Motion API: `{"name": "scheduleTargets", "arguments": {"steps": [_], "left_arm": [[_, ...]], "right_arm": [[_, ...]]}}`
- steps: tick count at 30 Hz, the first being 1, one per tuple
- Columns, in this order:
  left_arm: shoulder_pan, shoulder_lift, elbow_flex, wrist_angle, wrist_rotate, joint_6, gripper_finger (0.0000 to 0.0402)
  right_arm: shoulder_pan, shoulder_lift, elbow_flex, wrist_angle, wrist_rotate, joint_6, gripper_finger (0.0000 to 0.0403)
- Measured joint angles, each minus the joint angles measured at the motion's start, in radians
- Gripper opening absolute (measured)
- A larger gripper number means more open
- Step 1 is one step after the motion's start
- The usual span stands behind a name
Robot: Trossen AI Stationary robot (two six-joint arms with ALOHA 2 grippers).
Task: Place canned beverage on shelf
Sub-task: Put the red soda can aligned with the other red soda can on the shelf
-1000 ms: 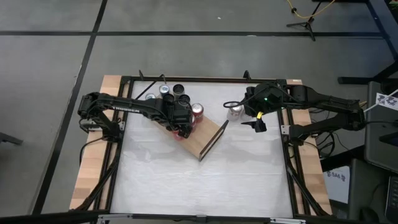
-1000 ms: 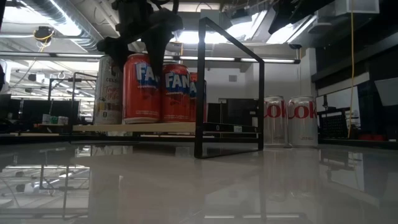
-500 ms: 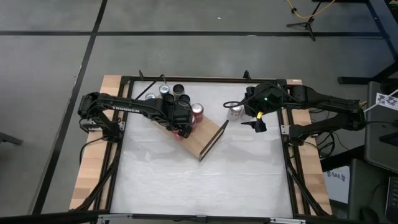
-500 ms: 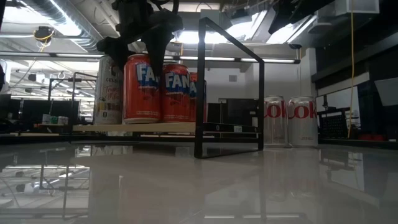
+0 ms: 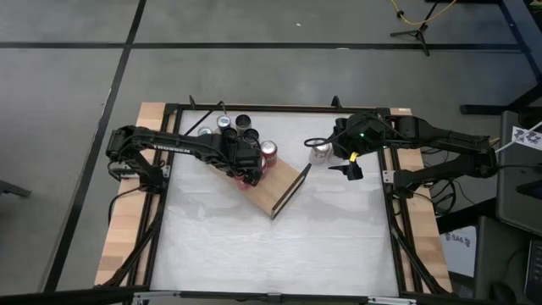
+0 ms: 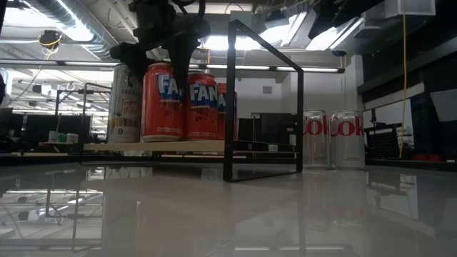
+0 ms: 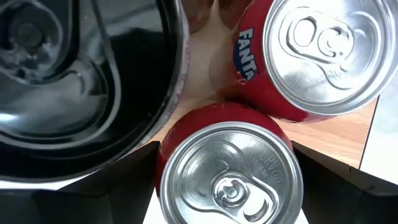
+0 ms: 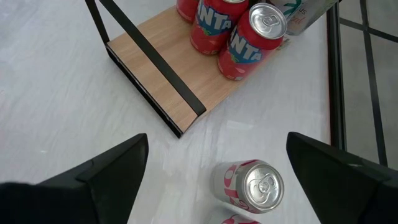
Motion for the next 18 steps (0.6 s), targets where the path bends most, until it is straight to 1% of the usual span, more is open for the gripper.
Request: {"name": "scheduleTargets", "arguments": {"steps": [12,15,18], "left_arm": [[-0.004,0.0,0.0,0.021,0.002,0.002,0.0321],[-0.004,0.0,0.0,0.031,0.0,0.011,0.0332],[-0.004,0.0,0.0,0.031,-0.009,0.025,0.0353]], "right_arm": [[0.0,0.0,0.0,0.0,0.0,0.0,0.0379],[0.0,0.0,0.0,0.0,0.0,0.0,0.0379],[0.0,0.0,0.0,0.0,0.0,0.0,0.0379]]}}
